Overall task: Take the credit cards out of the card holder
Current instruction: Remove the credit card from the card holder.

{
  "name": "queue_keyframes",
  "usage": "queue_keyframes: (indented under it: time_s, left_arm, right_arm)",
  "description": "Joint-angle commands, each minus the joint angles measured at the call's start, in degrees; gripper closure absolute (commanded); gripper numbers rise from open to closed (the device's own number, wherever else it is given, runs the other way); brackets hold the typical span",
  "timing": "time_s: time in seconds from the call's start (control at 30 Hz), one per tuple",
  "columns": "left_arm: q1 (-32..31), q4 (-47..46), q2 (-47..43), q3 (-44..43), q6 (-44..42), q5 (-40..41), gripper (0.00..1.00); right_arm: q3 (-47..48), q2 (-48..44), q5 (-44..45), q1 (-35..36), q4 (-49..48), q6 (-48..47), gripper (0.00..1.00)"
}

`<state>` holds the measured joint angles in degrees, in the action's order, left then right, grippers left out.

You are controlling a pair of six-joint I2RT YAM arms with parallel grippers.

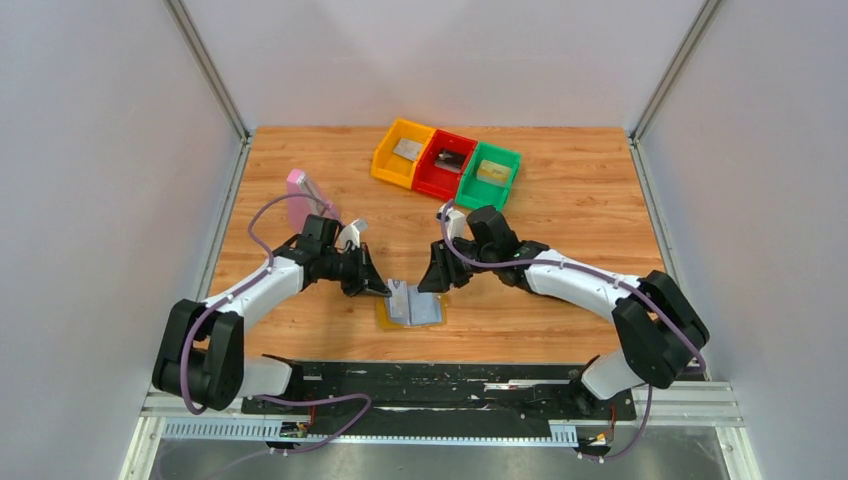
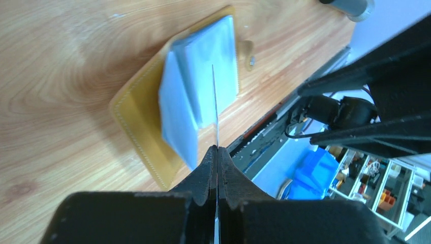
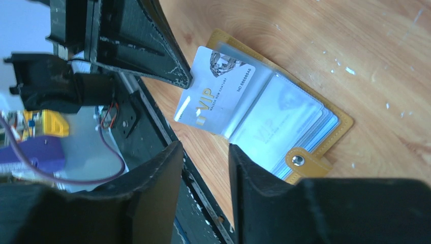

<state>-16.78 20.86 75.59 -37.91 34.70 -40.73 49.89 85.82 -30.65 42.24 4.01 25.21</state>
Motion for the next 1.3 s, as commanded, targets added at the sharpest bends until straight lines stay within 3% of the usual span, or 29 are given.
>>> queue_keyframes:
  time_s: [0.0,0.33,0.47,0.7,1.07,1.17,1.27]
  left_arm:
    - [0.3,-0.3,-2.0,-3.2,-2.4,-7.3,1.00]
    - [-2.8,3.7,0.8,-7.8,-6.5,-13.9,1.00]
    - [-6.7,3.6,2.0,-8.9,-7.0,-15.1,1.00]
    - [-7.7,3.1,2.8,-9.5,-7.1,-15.8,1.00]
    - [-7.7,0.9,3.6,-9.0,-6.2,-17.0,1.00]
    - [-7.7,0.9,3.5,-9.2,-6.1,-16.9,1.00]
    - [-7.7,1.0,3.4,-9.4,-6.1,-16.7,1.00]
  right_arm:
    - [3.1,-0.8,-15.5,-4.2,-0.2,-11.9,0.54]
    - [17.7,9.1,-25.0,-7.2,16.6,-29.9,0.33]
    - [21.2,13.2,-29.5,-7.2,19.9,-33.8,0.31]
    - [22.6,15.8,-34.9,-7.2,24.1,-37.5,0.31]
    - [21.6,17.2,-38.1,-6.9,24.2,-36.7,0.40]
    - [21.2,16.9,-37.2,-6.8,23.6,-35.5,0.53]
    - [19.7,15.9,-34.7,-6.9,20.7,-32.2,0.76]
